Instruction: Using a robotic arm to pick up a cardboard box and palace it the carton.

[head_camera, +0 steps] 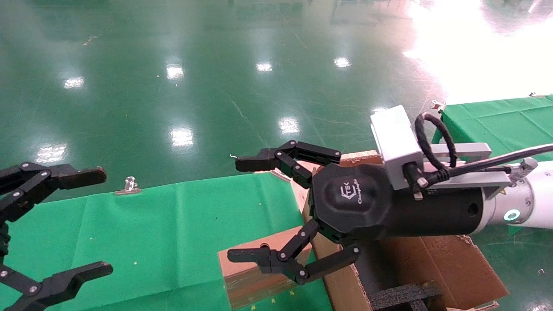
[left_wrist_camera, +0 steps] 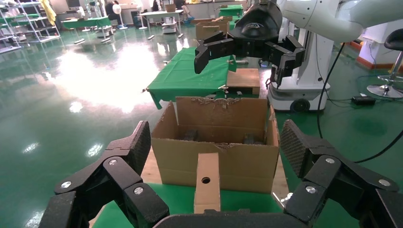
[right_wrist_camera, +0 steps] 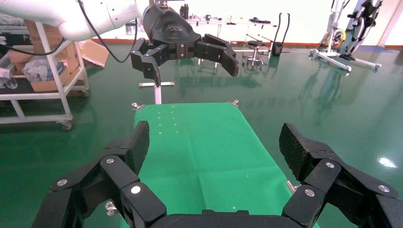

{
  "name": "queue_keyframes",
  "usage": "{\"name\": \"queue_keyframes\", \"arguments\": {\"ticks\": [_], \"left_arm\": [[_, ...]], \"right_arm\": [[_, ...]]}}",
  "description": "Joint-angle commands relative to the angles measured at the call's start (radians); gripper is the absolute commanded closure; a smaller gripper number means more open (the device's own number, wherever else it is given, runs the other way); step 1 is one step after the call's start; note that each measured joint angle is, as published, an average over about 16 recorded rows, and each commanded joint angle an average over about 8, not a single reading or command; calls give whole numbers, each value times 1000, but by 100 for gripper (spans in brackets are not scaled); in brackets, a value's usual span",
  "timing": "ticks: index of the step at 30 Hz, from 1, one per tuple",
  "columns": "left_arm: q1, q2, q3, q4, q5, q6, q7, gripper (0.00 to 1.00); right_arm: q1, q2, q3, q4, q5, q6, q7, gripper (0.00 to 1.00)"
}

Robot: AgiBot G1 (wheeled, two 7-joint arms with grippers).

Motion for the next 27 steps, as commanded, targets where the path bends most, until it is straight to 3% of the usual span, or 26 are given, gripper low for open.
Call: {"name": "queue_keyframes", "arguments": {"ticks": [1,8,27], "left_arm": [[0,0,0,0,0,0,0,100],[0,0,0,0,0,0,0,100],[0,0,0,0,0,0,0,100]], "right_arm": [[-2,0,2,0,4,0,1,0],[29,-15,-39,-12,-82,-7,-7,0],[290,-149,-301,-63,-537,-82,-22,0]]}}
